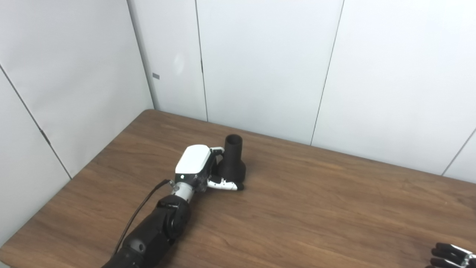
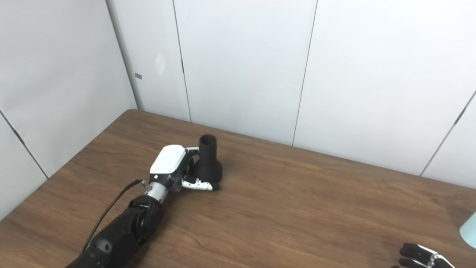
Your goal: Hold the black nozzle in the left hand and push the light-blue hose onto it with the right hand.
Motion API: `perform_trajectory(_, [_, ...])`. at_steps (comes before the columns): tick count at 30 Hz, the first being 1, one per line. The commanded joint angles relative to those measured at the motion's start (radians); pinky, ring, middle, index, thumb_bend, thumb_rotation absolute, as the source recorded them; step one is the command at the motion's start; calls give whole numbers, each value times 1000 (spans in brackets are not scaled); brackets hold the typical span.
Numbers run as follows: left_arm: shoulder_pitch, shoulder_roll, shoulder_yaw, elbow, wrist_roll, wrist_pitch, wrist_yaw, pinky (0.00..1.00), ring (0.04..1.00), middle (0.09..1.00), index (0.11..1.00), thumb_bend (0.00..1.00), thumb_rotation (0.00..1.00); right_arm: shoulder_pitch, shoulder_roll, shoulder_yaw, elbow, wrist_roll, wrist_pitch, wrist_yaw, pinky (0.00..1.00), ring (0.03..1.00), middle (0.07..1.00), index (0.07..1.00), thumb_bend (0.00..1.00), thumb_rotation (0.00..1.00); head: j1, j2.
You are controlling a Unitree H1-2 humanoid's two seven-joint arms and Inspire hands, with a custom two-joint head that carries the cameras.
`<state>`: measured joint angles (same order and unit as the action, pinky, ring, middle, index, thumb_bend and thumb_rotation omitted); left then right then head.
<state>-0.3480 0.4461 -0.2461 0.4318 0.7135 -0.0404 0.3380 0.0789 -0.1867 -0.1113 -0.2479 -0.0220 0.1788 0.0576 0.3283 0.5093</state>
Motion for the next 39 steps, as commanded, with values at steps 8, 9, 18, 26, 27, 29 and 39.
perform_trajectory(8, [52, -63, -47, 19, -31, -87, -32, 124, 175, 461, 484, 525, 2, -27, 5, -12, -60, 11, -5, -16, 559, 653, 673, 655, 272, 0, -28, 4])
perform_trajectory(9, [53, -65, -49, 17, -35, -100, -35, 134, 185, 467, 484, 525, 1, -27, 7, -16, -65, 15, -1, -19, 560, 653, 672, 654, 274, 0, -32, 4])
perform_trajectory(18, [81, -94, -48, -52, -62, -162, -75, 101, 145, 471, 484, 525, 0, -38, -40, -22, -168, -12, 79, -7, 536, 644, 670, 654, 266, 0, -184, 24])
perform_trajectory(26, [119, -84, -45, -127, -74, -256, -132, 92, 139, 471, 484, 525, 0, -12, -35, -77, -245, -67, 135, -69, 584, 663, 680, 658, 301, 0, -403, 18])
perform_trajectory(27, [124, -84, -45, -135, -79, -262, -141, 84, 129, 334, 484, 522, 19, -7, -31, -88, -243, -71, 132, -79, 588, 668, 685, 665, 300, 0, -403, 18])
perform_trajectory(29, [134, -86, -45, -159, -93, -269, -173, 72, 115, 208, 485, 519, 35, 6, -26, -112, -230, -85, 94, -106, 591, 674, 690, 673, 297, 0, -418, 15])
perform_trajectory(39, [146, -102, -90, -185, -65, -363, -226, 70, 113, 184, 485, 517, 38, 36, -6, -213, -124, -247, -195, -311, 513, 590, 616, 595, 348, 0, -457, 10])
